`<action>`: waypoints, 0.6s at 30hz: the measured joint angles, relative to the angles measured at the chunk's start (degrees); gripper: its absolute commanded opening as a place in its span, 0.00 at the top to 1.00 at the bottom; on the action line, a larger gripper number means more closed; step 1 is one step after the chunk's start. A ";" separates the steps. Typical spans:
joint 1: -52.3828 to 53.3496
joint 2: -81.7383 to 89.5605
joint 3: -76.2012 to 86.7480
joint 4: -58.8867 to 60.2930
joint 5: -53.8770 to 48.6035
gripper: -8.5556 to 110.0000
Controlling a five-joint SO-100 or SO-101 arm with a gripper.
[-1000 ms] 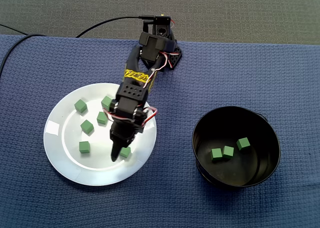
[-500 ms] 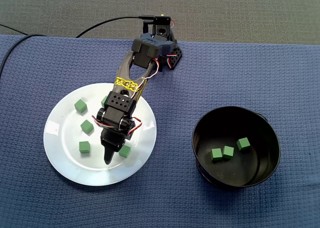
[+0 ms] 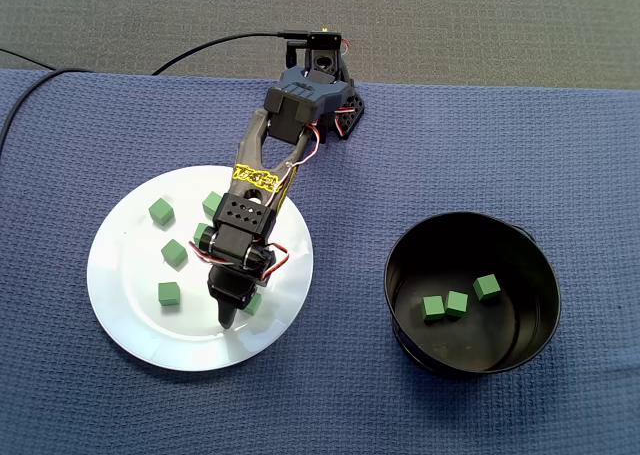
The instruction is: Pick up the items on the white plate and put them in the black container.
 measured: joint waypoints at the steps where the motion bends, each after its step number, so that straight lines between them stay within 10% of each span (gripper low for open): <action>1: 0.09 -0.26 -0.35 0.00 -0.18 0.74; 18: -1.85 -1.14 -2.20 -0.44 -1.76 0.93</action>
